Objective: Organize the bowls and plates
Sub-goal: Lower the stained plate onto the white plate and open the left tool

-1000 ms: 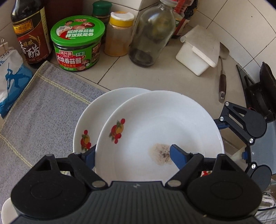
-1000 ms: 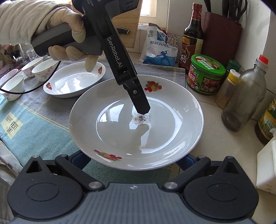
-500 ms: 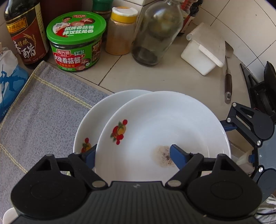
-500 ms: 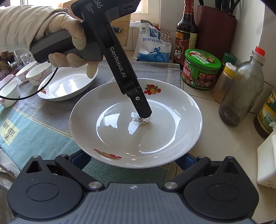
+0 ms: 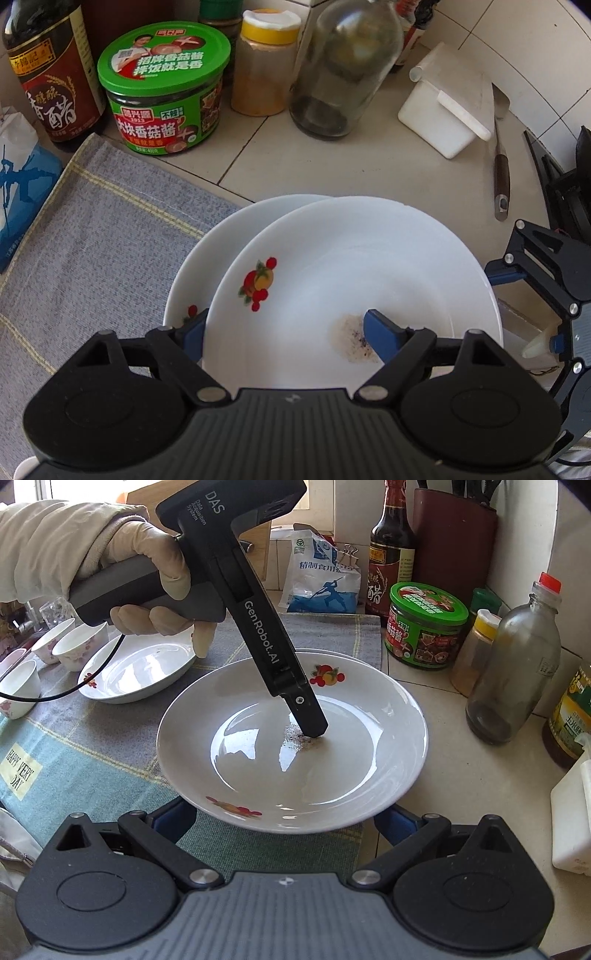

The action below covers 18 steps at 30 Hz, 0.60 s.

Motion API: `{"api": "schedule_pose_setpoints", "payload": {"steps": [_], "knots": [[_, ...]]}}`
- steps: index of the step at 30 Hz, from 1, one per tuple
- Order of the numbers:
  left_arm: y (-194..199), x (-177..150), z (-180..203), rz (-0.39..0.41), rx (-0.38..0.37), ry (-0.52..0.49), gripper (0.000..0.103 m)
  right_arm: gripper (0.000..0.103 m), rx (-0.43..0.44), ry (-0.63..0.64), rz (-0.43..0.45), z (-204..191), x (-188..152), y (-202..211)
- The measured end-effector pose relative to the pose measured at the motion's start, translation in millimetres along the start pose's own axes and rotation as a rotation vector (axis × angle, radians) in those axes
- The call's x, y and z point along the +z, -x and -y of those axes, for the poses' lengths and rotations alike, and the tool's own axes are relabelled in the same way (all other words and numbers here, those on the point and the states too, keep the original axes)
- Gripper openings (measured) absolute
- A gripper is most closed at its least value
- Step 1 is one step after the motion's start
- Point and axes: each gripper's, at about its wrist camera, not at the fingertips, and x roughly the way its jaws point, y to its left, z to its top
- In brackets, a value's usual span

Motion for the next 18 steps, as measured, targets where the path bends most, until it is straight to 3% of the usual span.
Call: {"api": "schedule_pose_setpoints", "payload": {"steps": [18], "knots": [[4.9, -1.7, 2.5, 0.001, 0.04, -0.015, 0.086, 0.103, 0.001, -0.005, 0.026, 0.4, -2.2, 3.5]]}}
